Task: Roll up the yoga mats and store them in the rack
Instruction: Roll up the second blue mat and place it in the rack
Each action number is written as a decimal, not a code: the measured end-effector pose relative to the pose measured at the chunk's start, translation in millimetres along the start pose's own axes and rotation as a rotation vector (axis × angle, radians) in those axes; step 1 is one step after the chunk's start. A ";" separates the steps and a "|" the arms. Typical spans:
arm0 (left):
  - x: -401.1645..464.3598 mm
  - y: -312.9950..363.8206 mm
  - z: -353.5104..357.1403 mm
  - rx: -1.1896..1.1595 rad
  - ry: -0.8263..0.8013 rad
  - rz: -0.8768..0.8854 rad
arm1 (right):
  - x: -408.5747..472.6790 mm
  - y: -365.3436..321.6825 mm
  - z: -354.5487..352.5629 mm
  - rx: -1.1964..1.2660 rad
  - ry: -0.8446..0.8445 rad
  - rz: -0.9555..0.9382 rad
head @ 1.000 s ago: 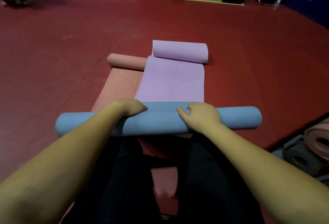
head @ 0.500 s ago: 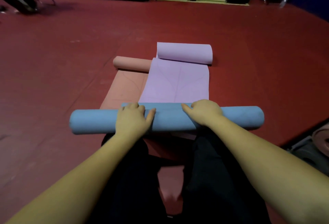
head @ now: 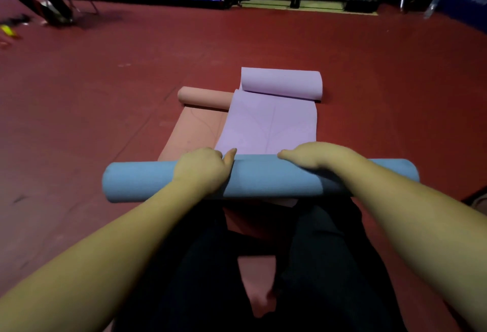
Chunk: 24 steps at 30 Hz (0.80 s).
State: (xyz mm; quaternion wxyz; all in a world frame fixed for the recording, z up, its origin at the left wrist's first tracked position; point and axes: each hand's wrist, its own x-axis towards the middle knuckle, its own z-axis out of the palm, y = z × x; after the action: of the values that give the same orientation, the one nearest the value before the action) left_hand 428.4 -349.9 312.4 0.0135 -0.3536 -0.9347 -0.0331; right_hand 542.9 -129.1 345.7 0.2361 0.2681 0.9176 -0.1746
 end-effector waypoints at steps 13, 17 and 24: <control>38.2 3.7 -14.2 -0.166 -0.546 -0.147 | 16.7 11.9 26.9 -0.110 0.378 -0.161; 58.9 -0.2 -7.6 -0.265 -0.711 -0.155 | 1.7 15.9 52.9 -0.121 0.491 -0.152; 66.3 3.1 -3.5 -0.318 -0.741 -0.145 | 8.7 8.6 65.0 -0.233 0.614 -0.061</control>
State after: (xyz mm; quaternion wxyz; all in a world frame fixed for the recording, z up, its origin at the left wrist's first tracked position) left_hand 380.8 -304.1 319.2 -0.3814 -0.2724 -0.8820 -0.0484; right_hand 563.5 -147.8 285.6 -0.0279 0.2519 0.9673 0.0135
